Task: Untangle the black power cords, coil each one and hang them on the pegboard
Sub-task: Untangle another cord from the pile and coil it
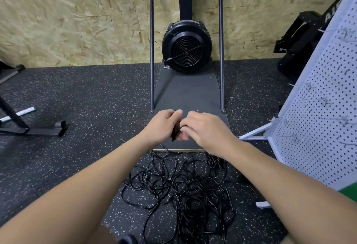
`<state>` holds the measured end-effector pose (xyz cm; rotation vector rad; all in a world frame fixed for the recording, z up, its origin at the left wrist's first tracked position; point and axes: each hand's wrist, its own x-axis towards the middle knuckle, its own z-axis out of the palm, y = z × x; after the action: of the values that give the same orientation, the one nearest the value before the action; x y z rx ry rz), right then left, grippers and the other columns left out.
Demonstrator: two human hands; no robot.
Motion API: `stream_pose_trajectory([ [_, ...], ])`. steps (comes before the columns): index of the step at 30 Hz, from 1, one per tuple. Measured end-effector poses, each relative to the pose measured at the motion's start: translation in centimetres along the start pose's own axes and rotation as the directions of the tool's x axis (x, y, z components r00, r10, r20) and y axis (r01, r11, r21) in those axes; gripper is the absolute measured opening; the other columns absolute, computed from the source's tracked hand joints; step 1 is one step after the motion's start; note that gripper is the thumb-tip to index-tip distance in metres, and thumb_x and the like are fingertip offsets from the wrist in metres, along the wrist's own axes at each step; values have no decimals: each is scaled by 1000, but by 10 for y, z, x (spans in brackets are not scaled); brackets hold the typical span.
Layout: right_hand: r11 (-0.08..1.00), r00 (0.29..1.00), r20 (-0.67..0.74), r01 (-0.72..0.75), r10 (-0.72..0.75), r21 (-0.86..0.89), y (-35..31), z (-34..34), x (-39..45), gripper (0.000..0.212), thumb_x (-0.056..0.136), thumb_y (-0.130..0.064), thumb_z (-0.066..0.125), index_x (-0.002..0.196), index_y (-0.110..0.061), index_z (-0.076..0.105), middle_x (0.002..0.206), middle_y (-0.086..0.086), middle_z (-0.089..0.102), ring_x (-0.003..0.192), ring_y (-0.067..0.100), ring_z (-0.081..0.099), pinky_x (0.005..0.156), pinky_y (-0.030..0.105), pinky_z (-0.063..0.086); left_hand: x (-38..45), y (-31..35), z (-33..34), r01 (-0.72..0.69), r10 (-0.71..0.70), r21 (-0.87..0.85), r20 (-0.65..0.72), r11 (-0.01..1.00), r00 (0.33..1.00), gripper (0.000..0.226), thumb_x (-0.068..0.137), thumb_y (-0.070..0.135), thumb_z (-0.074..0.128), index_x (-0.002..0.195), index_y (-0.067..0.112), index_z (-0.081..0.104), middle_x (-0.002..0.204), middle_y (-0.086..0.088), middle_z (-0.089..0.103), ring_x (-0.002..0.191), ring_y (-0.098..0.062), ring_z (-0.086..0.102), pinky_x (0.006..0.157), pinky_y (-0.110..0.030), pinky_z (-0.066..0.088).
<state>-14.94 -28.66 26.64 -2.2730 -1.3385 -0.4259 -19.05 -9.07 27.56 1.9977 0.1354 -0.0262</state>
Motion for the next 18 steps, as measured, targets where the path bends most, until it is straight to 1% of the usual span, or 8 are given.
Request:
stream_pose_trajectory([
  [2,998,998,-23,-51,52,37,1,-5,0,24,109,-44,53,107,-25,69,99,-6,62,81,27,64,75,48,54,-5,8,3,5,4,-71,127,997,992,52,118,41,43,91,1,61,70,-23,70,54,-29,63,57,-32,50],
  [4,973,987,-18,-155,160,174,3,-12,1,21,105,-48,65,109,-28,58,98,-9,63,84,24,65,77,48,54,-7,15,2,41,-6,-153,221,987,975,58,117,45,44,84,0,58,62,-20,53,51,-26,47,57,-34,43],
  [6,896,954,15,-286,298,339,6,-22,2,37,98,-49,78,110,-29,49,92,-8,63,81,19,61,78,39,53,-9,19,0,165,-62,-310,318,936,946,55,116,49,44,82,8,56,63,-10,41,53,-22,34,56,-34,36],
  [8,830,933,51,-341,356,442,9,-28,3,37,95,-44,83,108,-28,53,92,-6,65,84,18,61,81,35,52,-10,21,-4,232,-61,-384,409,894,911,46,116,46,47,83,16,58,67,-4,37,56,-20,28,57,-32,32],
  [11,722,915,138,-386,380,574,13,-22,1,24,98,-38,80,115,-28,66,106,-7,71,98,10,67,94,31,55,-10,19,-6,226,-52,-401,400,888,915,34,115,39,52,91,16,59,68,-1,33,56,-17,26,56,-31,31],
  [13,698,897,194,-432,396,571,21,-15,-4,35,99,-48,76,129,-33,66,122,-14,70,116,2,66,106,29,52,-10,18,-7,228,-55,-443,369,867,928,33,116,39,51,92,17,57,68,1,30,56,-16,24,56,-29,33],
  [15,732,874,261,-485,410,478,30,-12,-10,53,96,-61,73,143,-40,58,139,-21,63,134,-5,56,116,29,42,-10,20,-6,233,-54,-517,337,823,940,34,116,41,50,92,19,56,68,3,28,57,-15,23,56,-28,34],
  [18,689,790,424,-603,444,402,41,-7,-19,69,94,-56,79,154,-38,50,150,-19,58,141,-2,51,120,31,38,-10,24,-6,233,-63,-600,291,765,955,34,116,42,48,91,19,55,67,5,29,55,-12,24,57,-27,31],
])
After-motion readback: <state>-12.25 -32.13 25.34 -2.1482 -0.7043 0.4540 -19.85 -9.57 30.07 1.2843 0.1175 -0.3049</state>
